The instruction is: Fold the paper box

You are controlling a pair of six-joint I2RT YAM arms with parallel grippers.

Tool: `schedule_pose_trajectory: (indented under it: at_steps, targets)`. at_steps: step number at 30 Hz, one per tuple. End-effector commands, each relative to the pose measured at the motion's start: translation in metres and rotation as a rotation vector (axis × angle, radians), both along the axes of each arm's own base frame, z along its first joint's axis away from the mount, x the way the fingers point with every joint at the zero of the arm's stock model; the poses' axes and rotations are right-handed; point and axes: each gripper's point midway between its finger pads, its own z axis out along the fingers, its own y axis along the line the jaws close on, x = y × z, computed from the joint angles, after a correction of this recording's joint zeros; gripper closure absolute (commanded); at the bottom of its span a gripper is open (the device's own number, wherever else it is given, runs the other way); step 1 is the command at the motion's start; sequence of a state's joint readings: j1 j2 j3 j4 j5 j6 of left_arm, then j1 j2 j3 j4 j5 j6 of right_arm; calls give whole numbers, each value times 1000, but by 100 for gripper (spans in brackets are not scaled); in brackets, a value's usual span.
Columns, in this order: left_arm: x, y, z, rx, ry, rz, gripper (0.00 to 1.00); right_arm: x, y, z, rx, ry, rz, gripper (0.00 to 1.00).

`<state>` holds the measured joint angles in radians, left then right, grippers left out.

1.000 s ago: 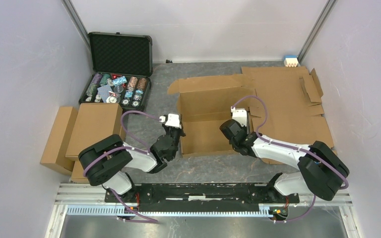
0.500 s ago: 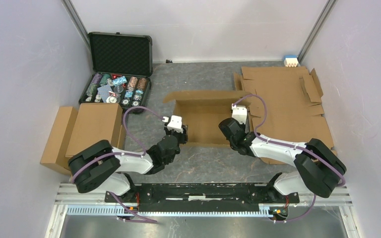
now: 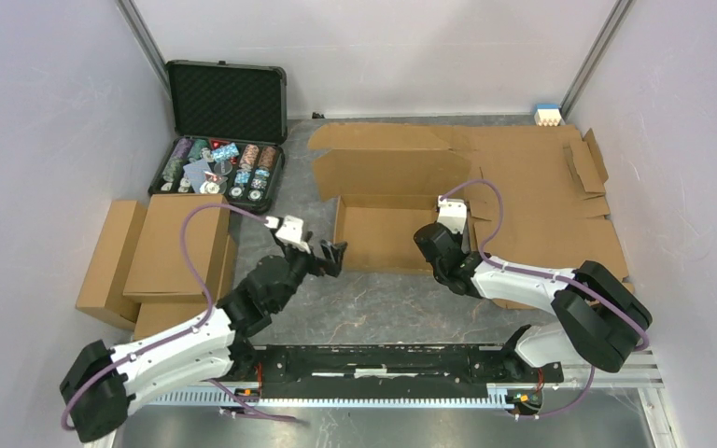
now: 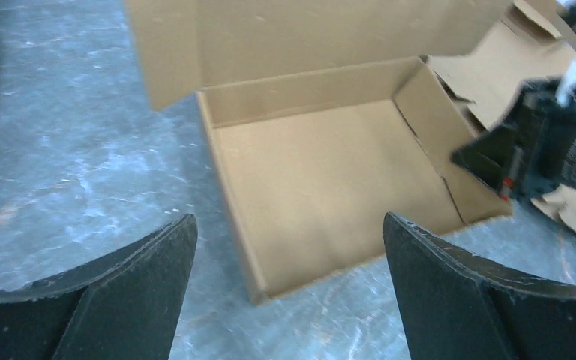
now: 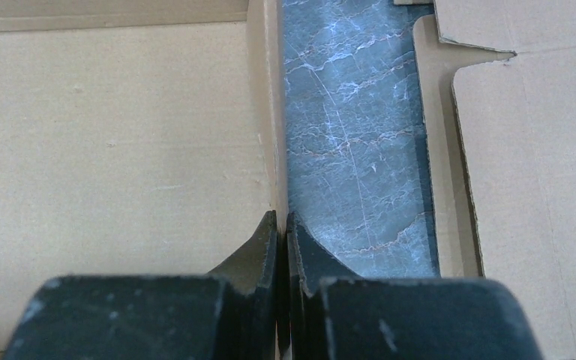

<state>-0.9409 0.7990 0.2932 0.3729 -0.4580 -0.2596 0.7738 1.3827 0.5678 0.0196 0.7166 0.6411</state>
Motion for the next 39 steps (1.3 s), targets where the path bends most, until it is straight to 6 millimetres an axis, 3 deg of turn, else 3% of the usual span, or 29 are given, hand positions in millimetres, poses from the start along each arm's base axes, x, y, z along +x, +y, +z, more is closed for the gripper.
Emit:
schedule_pose_trajectory:
  at_steps: [1,6,11,15,18,21,24,27,30,36,39]
  targets:
    - [23,23,7,-88,42,33,0,10,3,15,33,-69,-13,100]
    - [71,37,41,-147,-55,71,0,10,2,14,27,-69,-7,100]
    - [123,36,91,-275,-151,-16,0,10,3,13,21,-70,0,100]
    - [147,33,124,-207,-267,-27,0,10,1,13,13,-72,-3,100]
    - [184,29,128,-122,-228,-18,0,11,2,14,15,-74,-1,100]
    - [233,16,109,-125,-62,-70,0,10,2,15,21,-76,1,100]
    - [271,23,79,-206,128,-34,5,10,3,15,25,-76,4,100]
    - [282,39,64,-267,160,79,4,10,3,16,25,-78,5,100]
    - [293,59,40,-215,245,216,3,10,2,14,18,-71,4,100]
    - [316,54,-18,-118,594,249,11,10,2,12,10,-65,6,100]
    - [324,48,-34,-126,741,222,19,10,2,13,9,-68,6,100]
